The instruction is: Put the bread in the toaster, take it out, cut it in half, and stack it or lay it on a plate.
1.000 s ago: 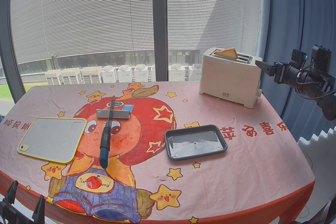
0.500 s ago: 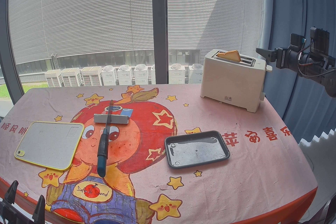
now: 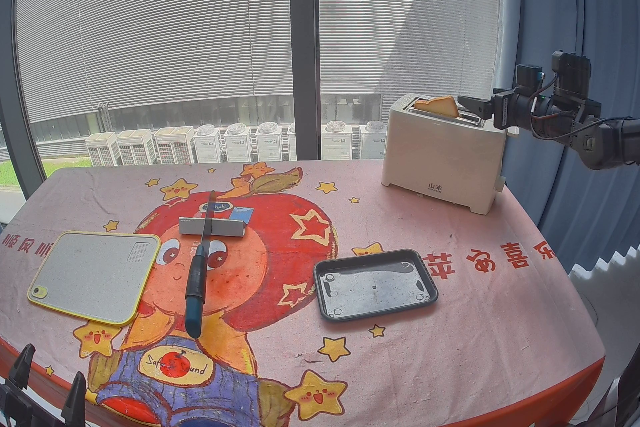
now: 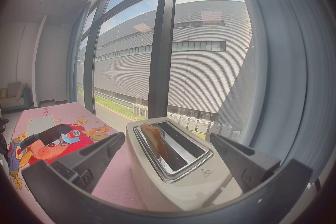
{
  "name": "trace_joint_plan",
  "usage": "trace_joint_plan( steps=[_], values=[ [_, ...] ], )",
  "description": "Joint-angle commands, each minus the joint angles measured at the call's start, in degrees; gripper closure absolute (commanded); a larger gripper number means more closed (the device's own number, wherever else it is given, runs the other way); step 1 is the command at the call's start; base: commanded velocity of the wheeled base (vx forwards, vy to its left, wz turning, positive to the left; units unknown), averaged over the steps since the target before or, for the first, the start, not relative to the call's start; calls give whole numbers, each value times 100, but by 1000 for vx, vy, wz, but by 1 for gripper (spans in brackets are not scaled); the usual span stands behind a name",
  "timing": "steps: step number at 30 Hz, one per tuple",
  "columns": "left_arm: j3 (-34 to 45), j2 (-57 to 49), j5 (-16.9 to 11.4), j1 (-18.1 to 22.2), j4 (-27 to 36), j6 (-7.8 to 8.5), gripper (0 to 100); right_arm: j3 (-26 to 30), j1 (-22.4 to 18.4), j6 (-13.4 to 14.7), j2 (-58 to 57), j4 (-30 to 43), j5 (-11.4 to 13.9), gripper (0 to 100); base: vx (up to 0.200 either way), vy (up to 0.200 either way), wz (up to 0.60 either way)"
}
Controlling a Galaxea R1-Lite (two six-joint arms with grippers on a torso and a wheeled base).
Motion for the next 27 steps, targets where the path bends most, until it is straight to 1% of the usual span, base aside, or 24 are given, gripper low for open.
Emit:
trace_joint_plan(
  steps=[1, 4, 13, 20, 21, 27],
  values=[
    [101, -93, -1, 1, 8, -8, 0, -293, 73, -6, 508, 111, 19, 0, 200, 0, 0],
    [101, -93, -1, 1, -1, 1, 0, -302, 152, -6, 517, 208, 19, 0, 0, 0, 0],
    [101, -93, -1, 1, -1, 10, 0, -319, 337, -14, 543, 208, 2, 0, 0, 0, 0],
    [101, -93, -1, 1, -1, 10, 0, -223, 346, -23, 534, 164, -7, 0, 0, 0, 0],
    [101, -93, -1, 1, -1, 10, 0, -196, 346, -23, 525, 155, -7, 100, 0, 0, 0],
    [101, -93, -1, 1, -1, 10, 0, -73, 363, -23, 429, 138, -25, 100, 0, 0, 0]
  ],
)
